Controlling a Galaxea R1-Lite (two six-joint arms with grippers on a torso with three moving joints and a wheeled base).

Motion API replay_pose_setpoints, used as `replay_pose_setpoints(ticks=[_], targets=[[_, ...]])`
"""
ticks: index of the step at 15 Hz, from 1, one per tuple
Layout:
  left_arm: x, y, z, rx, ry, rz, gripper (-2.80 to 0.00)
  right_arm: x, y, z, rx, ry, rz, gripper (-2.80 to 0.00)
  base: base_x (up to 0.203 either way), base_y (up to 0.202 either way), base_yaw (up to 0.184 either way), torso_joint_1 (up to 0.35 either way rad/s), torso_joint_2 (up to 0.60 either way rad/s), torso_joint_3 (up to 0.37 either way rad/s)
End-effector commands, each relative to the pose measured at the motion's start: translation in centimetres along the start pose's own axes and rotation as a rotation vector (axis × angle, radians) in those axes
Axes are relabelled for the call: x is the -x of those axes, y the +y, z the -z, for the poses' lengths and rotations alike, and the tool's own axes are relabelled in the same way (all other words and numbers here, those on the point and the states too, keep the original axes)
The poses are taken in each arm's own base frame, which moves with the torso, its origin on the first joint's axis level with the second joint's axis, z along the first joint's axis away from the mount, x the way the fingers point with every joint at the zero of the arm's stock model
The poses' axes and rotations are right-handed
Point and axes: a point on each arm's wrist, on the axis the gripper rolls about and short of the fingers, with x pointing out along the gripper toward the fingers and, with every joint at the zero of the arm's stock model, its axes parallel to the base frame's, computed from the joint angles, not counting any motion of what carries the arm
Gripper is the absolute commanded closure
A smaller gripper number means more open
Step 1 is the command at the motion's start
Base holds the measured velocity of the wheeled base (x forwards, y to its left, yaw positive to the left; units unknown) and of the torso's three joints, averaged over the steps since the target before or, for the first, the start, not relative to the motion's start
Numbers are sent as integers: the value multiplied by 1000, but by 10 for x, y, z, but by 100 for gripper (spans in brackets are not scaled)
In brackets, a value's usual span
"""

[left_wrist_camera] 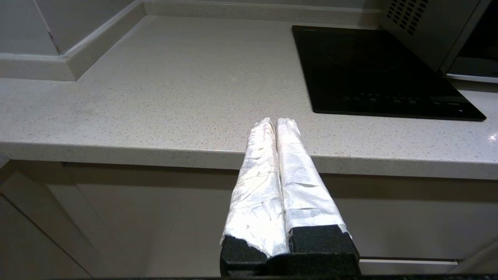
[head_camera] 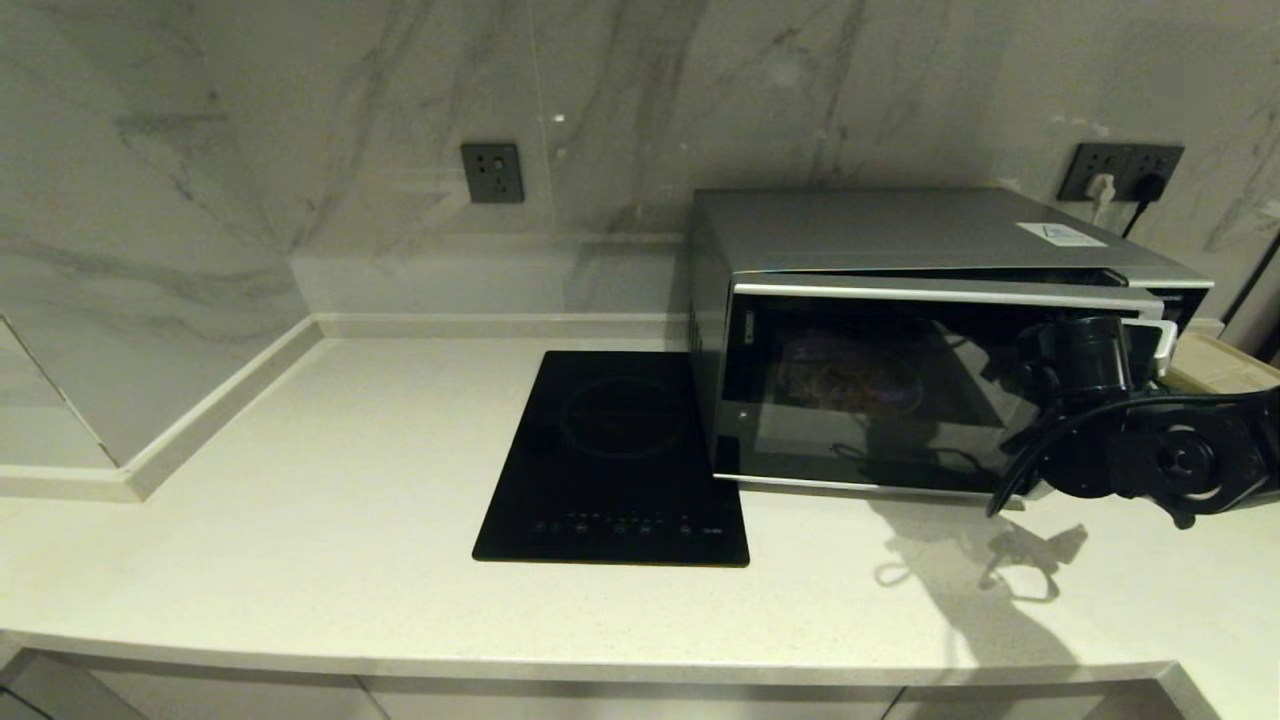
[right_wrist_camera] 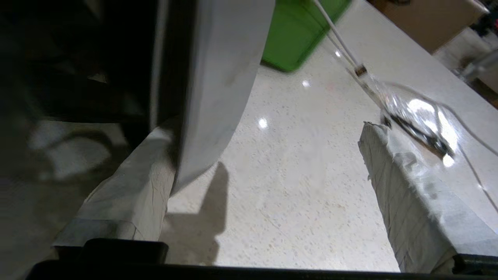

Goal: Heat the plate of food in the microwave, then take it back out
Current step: Open the microwave oven

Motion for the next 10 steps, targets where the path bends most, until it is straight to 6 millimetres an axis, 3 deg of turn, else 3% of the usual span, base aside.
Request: replay_pose_setpoints(ticks=[1, 4, 5, 8, 10], targets=[[0, 0, 0, 1, 0, -1, 0, 15, 11, 0, 1, -2, -98, -280, 0, 0, 0, 0, 0, 0], [0, 0, 0, 1, 0, -1, 0, 46, 15, 0, -5, -11, -233, -280, 0, 0, 0, 0, 0, 0], [0, 0, 0, 1, 0, -1, 0, 65, 8, -5, -15, -21, -309, 0, 0, 0, 0, 0, 0, 0], [0, 0, 0, 1, 0, -1, 0, 123, -25, -21, -37, -61, -536, 0, 0, 0, 0, 0, 0, 0], [0, 0, 0, 1, 0, -1, 0, 143, -54, -37, -26, -61, -629, 0, 0, 0, 0, 0, 0, 0]])
